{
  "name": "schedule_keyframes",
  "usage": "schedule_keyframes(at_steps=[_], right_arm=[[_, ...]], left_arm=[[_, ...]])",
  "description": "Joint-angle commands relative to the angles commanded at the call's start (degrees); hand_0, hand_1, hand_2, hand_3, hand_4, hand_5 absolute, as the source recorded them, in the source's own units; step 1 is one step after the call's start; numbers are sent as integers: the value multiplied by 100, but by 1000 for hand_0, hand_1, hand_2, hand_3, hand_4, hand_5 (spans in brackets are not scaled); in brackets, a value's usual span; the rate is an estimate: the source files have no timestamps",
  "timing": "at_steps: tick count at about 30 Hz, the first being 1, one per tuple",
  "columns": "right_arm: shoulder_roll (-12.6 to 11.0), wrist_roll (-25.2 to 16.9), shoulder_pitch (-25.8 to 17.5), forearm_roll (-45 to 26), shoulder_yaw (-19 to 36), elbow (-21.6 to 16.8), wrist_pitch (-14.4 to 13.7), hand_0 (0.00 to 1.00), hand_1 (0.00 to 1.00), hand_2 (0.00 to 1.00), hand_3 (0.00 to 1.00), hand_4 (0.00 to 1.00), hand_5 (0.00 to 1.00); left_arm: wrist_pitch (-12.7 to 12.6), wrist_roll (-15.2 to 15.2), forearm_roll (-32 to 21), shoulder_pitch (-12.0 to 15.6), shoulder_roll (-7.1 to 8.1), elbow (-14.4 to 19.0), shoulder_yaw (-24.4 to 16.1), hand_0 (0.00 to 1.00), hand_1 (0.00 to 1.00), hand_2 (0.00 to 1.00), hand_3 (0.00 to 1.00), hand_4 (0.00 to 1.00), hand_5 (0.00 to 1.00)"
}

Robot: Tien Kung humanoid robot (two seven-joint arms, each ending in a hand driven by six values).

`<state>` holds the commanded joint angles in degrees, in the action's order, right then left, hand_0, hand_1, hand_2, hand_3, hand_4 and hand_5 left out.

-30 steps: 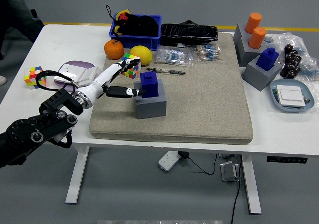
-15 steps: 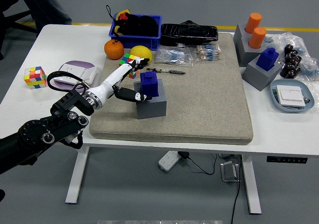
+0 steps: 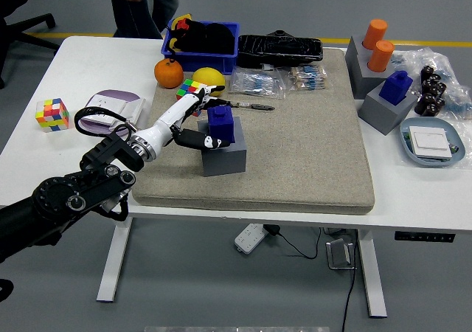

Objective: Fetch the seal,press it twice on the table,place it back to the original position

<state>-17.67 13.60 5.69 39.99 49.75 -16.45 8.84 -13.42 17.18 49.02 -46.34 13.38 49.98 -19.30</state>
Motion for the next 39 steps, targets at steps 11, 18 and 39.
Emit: schedule_keyframes(at_steps=[11,18,39], right_arm=[[-13,-3,0,-21,-61,-2,-1,864,780,737,743,797,570],[-15,-1,-1,-29,-69,-3,-1,864,780,736,743,797,569],[-5,-9,-21,-23,-48,0,-6,864,779,736,742,797,569]], left_arm=[[-30,-25,-89,-4,-34,-95,85,776,738,707,848,910,2],[-38,-83,-73,-12,-45,-102,137,745,697,661,796,824,2],[-321,37,-75,-31,-83,-106,105,623,522,481,585,698,2]])
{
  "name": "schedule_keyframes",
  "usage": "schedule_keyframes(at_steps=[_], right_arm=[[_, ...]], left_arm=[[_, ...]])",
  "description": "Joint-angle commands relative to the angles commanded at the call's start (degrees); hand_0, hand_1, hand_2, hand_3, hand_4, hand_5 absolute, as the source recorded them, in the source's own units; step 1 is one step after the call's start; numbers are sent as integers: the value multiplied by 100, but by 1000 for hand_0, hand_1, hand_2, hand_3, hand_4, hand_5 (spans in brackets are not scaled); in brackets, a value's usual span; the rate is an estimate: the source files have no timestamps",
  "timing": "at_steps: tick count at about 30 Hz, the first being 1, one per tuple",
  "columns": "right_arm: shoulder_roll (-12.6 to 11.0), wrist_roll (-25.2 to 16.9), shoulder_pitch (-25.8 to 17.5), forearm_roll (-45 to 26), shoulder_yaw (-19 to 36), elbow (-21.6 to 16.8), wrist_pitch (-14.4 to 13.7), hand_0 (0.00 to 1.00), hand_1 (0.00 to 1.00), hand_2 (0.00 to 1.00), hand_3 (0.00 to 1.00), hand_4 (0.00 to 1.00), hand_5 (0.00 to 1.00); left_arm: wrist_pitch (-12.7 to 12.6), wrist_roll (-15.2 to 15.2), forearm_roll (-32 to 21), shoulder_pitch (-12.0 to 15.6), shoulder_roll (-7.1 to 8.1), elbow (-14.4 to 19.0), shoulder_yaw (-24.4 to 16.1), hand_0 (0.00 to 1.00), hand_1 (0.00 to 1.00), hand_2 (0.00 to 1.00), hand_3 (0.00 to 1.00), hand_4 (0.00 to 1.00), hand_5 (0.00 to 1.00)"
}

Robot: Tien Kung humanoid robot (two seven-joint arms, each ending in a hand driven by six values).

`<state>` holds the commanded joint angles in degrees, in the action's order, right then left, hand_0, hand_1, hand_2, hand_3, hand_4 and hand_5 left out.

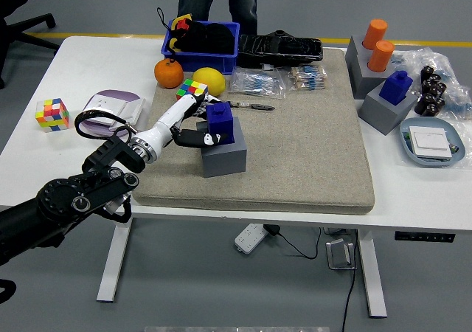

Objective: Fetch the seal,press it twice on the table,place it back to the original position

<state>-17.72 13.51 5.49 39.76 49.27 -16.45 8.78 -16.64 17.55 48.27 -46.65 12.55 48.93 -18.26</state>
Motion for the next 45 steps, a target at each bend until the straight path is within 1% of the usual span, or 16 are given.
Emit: schedule_keyframes(at_steps=[6,10,15,18,21,25,29,32,36,41,45], right_arm=[[5,-3,-1,4,39,-2,-1,864,777,736,743,797,568],[4,2,-8,9,53,3,1,864,777,736,743,797,568],[11,-4,-3,20,72,-1,-2,864,777,735,743,797,569],[14,-7,-2,24,80,-4,-4,864,776,735,743,797,569],[16,-7,-8,27,85,0,-3,864,776,735,743,797,569],[19,-5,-17,29,106,5,-1,863,775,736,744,797,569],[19,-3,-23,30,119,7,1,864,774,735,744,796,569],[23,-5,-20,30,123,3,1,864,774,735,744,796,569],[30,-10,-10,31,117,-6,-3,864,774,735,744,796,568],[40,-6,-13,23,99,-4,0,864,774,735,741,796,568],[40,-2,-19,19,85,1,2,864,774,735,741,796,568]], left_arm=[[-1,11,38,-21,42,61,-106,626,520,477,585,684,2],[0,18,77,-31,158,235,-209,626,520,477,585,684,2],[-8,30,245,18,414,631,-501,624,520,476,584,672,2],[-24,41,330,69,560,725,-697,624,522,476,584,673,2],[-39,47,379,140,688,649,-900,624,522,476,584,673,2],[-50,61,371,269,874,405,-1130,624,521,475,584,672,2],[-56,77,294,380,1012,156,-1095,622,521,475,583,672,2],[-56,87,215,462,1026,-4,-1003,622,521,475,583,672,2],[-51,99,78,588,962,-188,-831,624,519,475,582,672,2],[-68,129,-79,766,759,-348,-624,625,518,475,583,672,2],[-87,147,-127,879,601,-351,-548,625,518,475,583,672,2]])
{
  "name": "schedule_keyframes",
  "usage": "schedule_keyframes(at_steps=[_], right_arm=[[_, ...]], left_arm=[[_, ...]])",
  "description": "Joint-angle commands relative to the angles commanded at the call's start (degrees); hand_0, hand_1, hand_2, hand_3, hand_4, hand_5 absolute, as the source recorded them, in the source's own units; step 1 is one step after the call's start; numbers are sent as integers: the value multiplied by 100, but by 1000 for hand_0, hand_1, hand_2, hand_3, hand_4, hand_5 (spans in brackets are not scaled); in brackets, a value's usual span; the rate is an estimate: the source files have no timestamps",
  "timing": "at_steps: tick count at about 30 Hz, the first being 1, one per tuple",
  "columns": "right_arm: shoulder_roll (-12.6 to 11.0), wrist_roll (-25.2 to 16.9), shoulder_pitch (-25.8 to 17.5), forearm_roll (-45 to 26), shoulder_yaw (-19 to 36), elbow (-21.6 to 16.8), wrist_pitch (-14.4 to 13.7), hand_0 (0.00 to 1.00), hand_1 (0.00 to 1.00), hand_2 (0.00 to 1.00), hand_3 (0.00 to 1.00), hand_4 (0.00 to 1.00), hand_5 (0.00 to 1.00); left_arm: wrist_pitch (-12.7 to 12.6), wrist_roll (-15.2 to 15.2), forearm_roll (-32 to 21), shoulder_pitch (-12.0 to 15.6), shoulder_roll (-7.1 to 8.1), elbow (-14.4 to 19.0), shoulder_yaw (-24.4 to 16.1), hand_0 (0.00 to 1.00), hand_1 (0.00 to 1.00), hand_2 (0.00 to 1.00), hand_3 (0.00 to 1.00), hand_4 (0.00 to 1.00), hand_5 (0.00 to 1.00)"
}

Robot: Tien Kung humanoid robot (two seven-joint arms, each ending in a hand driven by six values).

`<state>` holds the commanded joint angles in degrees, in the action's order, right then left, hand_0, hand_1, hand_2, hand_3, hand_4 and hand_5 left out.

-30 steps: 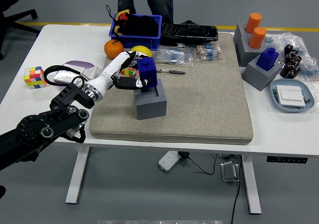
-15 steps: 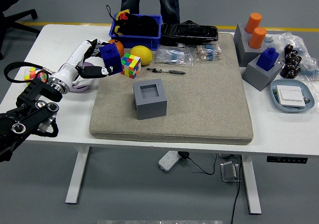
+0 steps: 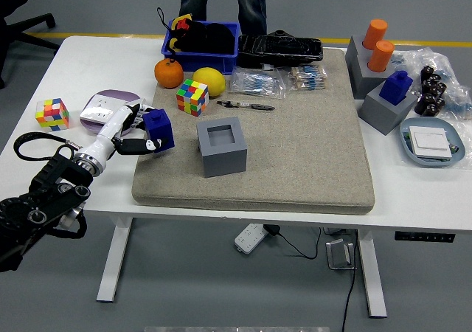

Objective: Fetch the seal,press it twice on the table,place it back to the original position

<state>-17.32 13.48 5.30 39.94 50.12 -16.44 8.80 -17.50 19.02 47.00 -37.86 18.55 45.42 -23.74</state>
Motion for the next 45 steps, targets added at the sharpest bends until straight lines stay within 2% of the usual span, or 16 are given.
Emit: schedule_keyframes(at_steps=[7,11,21,45], right_arm=[[-1,1,20,-7,-20,-4,2,864,775,735,743,797,569],[-7,3,25,-12,-45,-3,5,864,774,735,743,796,569],[-20,9,38,-31,-113,-3,4,864,774,735,743,797,569],[-18,8,32,-57,-188,-7,4,864,774,735,743,797,569]], left_arm=[[-22,23,-28,66,-221,31,62,628,518,474,583,671,2],[-55,51,-22,73,-277,-5,68,628,518,473,583,671,2],[-156,146,-63,95,-292,-74,228,627,519,473,583,673,2],[-579,556,-280,212,-382,-343,495,628,517,472,582,672,2]])
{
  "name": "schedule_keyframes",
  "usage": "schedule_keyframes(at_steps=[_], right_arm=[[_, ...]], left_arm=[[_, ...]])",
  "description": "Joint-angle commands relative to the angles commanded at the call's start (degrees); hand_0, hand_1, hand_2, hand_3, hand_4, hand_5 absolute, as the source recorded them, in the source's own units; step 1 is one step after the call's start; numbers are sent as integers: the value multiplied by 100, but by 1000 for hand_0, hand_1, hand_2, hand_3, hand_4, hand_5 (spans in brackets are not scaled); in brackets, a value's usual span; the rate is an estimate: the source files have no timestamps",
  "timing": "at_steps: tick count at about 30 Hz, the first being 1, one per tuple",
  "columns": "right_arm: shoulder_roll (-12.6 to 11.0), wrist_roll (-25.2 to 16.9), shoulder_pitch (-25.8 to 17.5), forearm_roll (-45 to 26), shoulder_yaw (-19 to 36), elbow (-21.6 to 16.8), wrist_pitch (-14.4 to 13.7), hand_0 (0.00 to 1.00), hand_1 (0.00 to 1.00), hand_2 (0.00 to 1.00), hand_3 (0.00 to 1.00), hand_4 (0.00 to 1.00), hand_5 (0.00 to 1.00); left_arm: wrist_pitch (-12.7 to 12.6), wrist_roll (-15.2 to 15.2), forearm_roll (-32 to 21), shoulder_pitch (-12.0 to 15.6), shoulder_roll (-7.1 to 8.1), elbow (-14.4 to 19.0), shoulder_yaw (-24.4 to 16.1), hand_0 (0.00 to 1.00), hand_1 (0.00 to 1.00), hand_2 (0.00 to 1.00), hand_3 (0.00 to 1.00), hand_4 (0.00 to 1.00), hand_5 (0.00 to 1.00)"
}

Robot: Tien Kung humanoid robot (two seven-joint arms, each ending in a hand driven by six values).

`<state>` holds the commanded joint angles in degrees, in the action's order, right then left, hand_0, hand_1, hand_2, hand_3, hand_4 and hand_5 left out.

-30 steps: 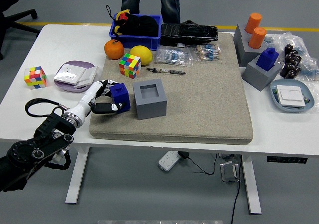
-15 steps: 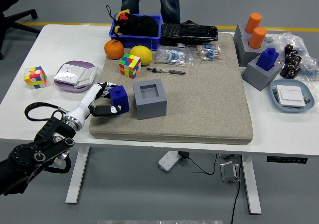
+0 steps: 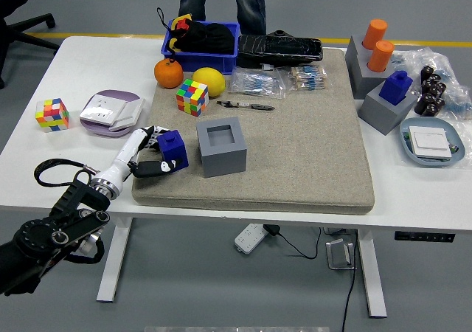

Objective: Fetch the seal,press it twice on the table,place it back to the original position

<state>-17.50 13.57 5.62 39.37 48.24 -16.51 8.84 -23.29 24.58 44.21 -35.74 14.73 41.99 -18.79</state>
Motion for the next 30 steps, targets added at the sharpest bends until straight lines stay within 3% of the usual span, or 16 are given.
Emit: schedule_keyframes(at_steps=[30], right_arm=[[13,-3,-7,12,52,7,-3,864,774,736,742,797,569]], left_arm=[[-41,15,-93,-95,-135,-2,359,625,515,469,582,669,2]])
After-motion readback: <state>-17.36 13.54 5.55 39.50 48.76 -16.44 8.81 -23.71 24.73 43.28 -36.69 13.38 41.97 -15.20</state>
